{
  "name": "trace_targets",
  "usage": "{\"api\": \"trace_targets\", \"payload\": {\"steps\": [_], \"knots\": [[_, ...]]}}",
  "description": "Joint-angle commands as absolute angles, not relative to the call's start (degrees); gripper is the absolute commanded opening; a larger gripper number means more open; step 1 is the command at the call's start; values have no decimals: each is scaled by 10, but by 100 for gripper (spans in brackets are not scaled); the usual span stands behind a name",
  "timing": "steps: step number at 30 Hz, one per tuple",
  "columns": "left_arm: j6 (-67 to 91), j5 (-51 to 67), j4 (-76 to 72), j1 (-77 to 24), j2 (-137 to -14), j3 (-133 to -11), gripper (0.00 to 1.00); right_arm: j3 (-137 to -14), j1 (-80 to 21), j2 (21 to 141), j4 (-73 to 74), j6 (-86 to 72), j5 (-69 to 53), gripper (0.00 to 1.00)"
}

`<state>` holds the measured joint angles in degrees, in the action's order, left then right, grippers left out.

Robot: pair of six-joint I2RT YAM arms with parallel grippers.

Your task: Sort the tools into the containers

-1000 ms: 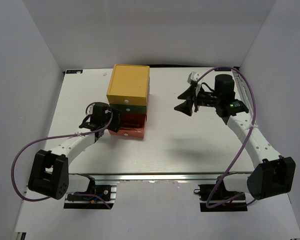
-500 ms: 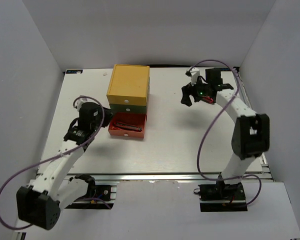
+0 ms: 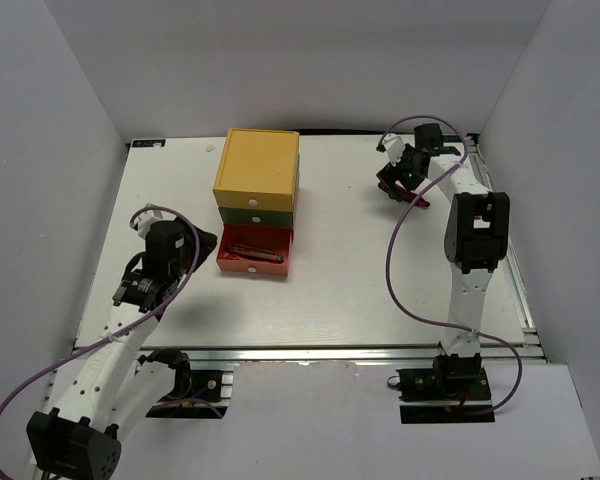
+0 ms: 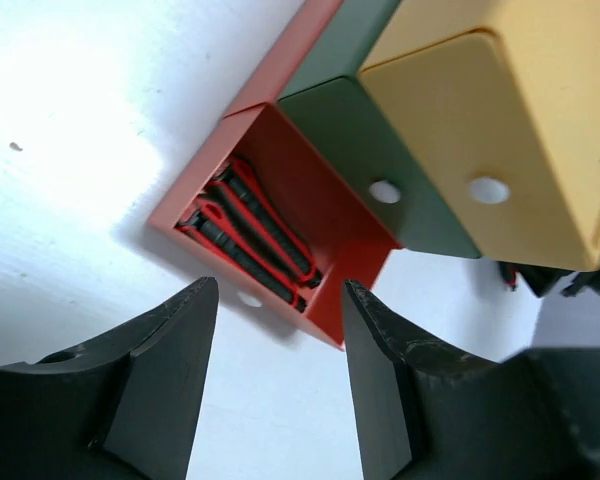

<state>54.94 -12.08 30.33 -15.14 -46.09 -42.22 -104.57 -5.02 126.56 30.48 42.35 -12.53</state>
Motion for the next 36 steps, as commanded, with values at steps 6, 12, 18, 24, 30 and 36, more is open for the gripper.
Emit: {"api": "trace_targets", "payload": {"steps": [6,12,18,24,30,36], "knots": [[514,-123,319,-143,-479,-417,64,-1080,-44,1309,343,480,-134,87],[517,-115,308,-140,-494,-412,65,-1075,-34,1330,348,471,-143,82],[519,-116,311,-136,-488,-409,66,-1118,-11,1368,433,467,-191,63],[519,-116,309,-131,-482,-403,66,-1034,-9,1331,437,476,-213,12],[516,-112,312,-110,-471,-407,68,-902,-13,1169,382,485,-328,0],[512,-87,306,-70,-454,-397,70,-789,-103,968,458,602,-514,0]]}}
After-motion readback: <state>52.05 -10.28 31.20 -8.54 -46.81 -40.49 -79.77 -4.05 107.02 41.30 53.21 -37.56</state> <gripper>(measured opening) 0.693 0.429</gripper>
